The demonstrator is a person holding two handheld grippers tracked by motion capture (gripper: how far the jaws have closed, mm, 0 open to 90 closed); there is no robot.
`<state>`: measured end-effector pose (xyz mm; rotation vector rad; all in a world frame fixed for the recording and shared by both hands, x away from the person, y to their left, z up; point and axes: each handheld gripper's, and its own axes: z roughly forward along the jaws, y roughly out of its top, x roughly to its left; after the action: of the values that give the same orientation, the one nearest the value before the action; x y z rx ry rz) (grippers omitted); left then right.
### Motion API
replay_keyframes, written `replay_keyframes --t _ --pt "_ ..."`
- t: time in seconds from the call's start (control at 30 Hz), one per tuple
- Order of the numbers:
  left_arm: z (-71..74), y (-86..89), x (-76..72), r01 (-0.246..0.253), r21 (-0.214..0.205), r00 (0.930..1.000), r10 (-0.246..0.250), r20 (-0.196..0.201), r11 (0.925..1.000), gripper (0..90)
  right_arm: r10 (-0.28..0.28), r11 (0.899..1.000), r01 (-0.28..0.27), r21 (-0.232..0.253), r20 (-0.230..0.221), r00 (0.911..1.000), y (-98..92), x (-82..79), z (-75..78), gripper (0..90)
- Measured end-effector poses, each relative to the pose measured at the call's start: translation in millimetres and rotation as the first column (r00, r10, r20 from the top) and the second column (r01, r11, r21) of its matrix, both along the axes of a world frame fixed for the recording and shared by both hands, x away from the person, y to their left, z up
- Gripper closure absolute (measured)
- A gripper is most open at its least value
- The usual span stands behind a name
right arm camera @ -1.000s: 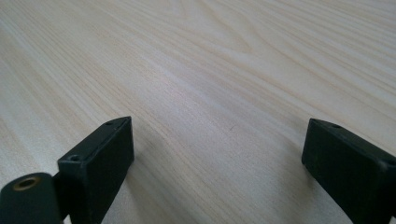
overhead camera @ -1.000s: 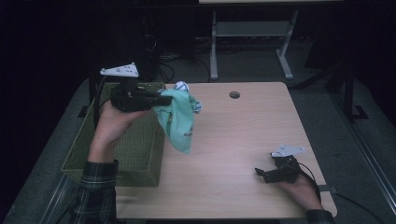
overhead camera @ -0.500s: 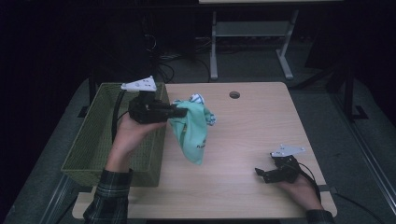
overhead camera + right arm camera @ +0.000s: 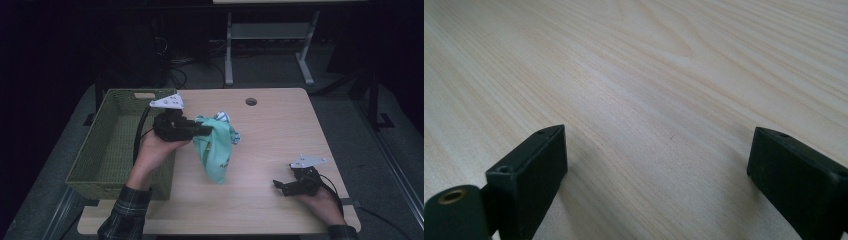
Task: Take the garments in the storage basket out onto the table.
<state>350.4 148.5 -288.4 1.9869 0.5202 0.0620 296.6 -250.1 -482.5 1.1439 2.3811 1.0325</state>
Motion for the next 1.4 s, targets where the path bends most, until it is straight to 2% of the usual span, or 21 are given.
replay_keyframes --t 0.37,0.47,0.63,1.4 --pt "-15.5 -19.6 0.0 0.015 0.015 0.9998 -0.015 -0.015 0.9998 79.1 0.000 1.000 0.000 -0.001 0.000 1.0000 0.0 0.0 0.0 8.8" --pt "-19.3 -25.2 0.1 0.040 0.013 0.9990 -0.040 -0.020 0.9991 79.0 0.001 1.000 -0.001 -0.001 0.001 1.0000 -0.1 0.1 0.0 8.8" --pt "-27.4 -35.6 0.6 0.062 0.037 0.9979 -0.061 -0.023 0.9974 79.0 0.000 1.000 0.000 -0.001 0.000 1.0000 0.0 0.0 0.0 8.8" --pt "-69.2 -69.6 4.4 0.083 0.084 0.9948 -0.077 -0.066 0.9931 78.9 0.000 1.000 0.000 0.000 0.001 1.0000 0.0 0.0 -0.1 8.8"
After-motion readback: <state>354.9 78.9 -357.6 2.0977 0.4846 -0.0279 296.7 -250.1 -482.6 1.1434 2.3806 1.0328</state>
